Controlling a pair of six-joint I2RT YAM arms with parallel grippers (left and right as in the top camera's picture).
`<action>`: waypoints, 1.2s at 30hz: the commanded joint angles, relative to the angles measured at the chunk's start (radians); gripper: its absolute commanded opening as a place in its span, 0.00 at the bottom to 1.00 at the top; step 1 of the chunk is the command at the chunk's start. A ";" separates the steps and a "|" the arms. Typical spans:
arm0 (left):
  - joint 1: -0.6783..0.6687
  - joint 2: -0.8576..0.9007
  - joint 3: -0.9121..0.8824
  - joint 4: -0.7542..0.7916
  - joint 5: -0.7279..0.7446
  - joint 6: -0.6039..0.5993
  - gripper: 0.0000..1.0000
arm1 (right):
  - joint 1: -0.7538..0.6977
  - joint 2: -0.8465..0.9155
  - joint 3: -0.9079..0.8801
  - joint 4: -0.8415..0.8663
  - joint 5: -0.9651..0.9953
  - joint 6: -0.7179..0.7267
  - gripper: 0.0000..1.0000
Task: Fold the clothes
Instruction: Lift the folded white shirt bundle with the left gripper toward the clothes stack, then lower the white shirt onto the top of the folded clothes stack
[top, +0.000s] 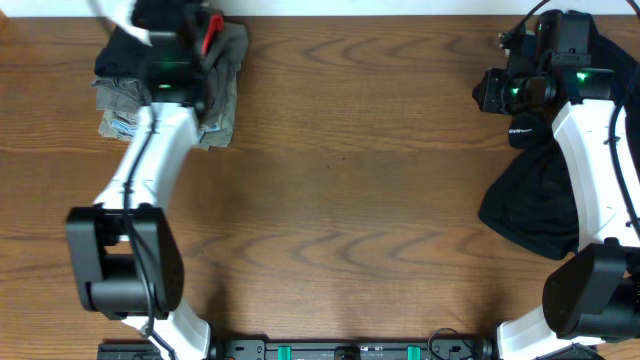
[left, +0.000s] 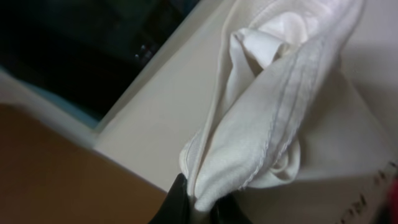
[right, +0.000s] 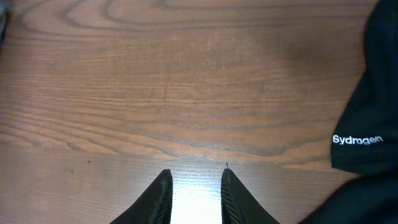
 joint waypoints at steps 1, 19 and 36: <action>0.092 0.017 0.016 0.097 0.101 0.020 0.06 | -0.006 0.001 -0.002 -0.002 -0.011 -0.002 0.25; 0.200 0.354 0.213 0.211 0.060 -0.019 0.06 | 0.011 0.001 -0.002 0.004 -0.010 0.013 0.27; -0.029 0.356 0.213 -0.231 -0.058 -0.429 0.07 | 0.026 0.001 -0.002 0.001 -0.010 0.012 0.28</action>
